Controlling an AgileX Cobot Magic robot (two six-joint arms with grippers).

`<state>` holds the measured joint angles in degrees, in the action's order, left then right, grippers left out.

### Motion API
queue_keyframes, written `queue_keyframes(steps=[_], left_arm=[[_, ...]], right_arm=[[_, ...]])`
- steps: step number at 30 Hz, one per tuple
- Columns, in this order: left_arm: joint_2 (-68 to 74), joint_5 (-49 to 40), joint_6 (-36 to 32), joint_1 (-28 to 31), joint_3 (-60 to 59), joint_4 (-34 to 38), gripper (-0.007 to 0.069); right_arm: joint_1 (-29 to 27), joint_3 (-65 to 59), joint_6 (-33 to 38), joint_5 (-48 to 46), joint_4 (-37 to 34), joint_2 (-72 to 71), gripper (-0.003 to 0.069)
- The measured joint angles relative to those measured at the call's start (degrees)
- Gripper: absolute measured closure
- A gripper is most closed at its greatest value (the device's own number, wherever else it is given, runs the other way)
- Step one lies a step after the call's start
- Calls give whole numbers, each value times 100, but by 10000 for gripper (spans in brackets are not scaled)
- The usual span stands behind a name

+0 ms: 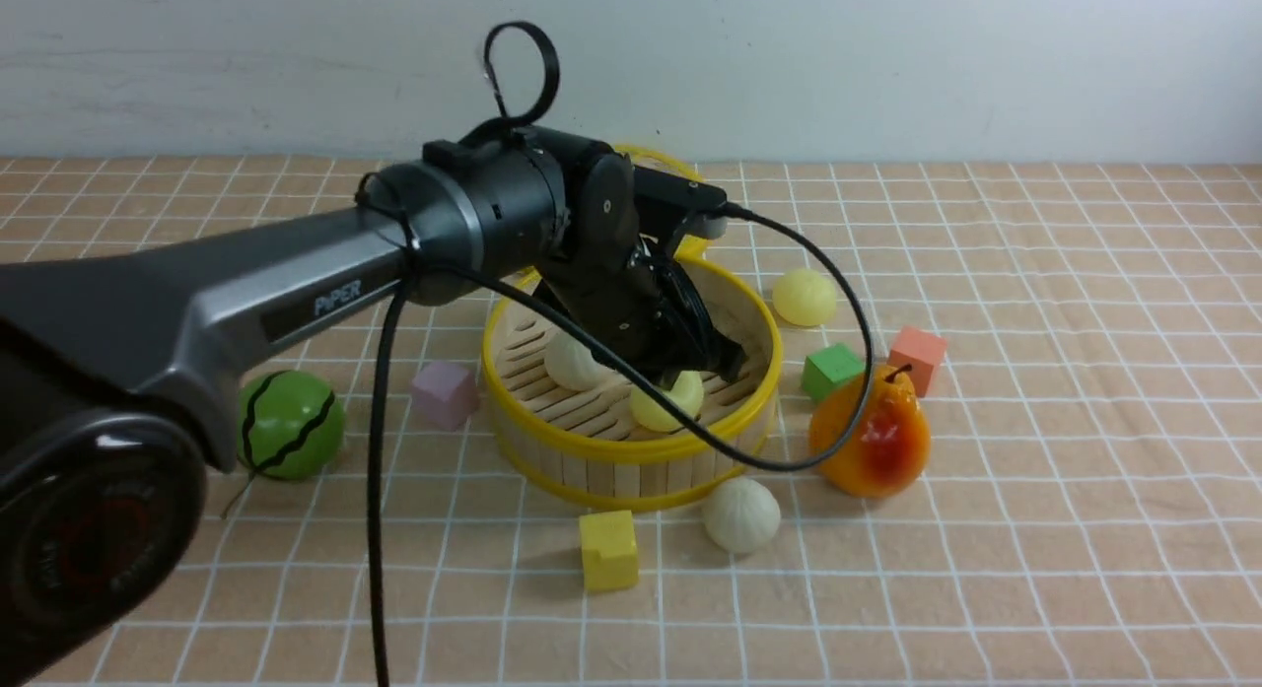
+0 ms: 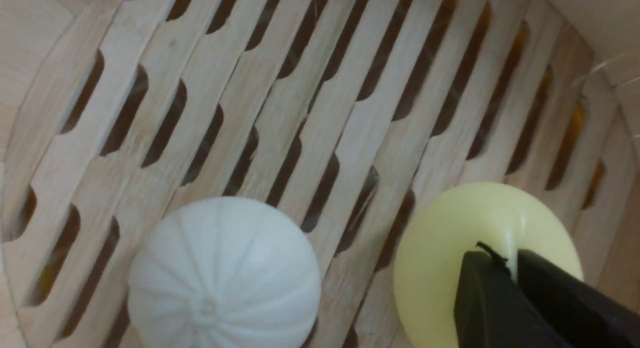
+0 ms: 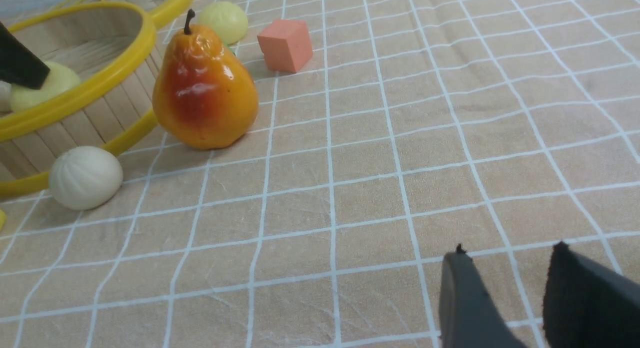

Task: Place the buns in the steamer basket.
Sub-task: Use the left arm to put the steamed stuffed bun into the steamer, then use the right arm to grab a steamed stuffed bun

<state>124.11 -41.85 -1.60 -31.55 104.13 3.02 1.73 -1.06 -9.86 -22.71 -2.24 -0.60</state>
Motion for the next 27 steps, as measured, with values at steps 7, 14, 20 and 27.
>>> queue_keyframes(steps=[7, 14, 20, 27], left_arm=[[-152, -641, 199, 0, 283, -45, 301], [-1440, -2219, 711, 0, 468, -68, 193], [-3390, -1824, 852, 0, -835, -132, 561], [-6092, -140, 815, 0, -3957, -89, 638]], right_arm=[[0, 0, 0, 0, 0, 0, 419], [0, 0, 0, 0, 0, 0, 419], [0, 0, 0, 0, 0, 0, 419], [0, 0, 0, 0, 0, 0, 419]])
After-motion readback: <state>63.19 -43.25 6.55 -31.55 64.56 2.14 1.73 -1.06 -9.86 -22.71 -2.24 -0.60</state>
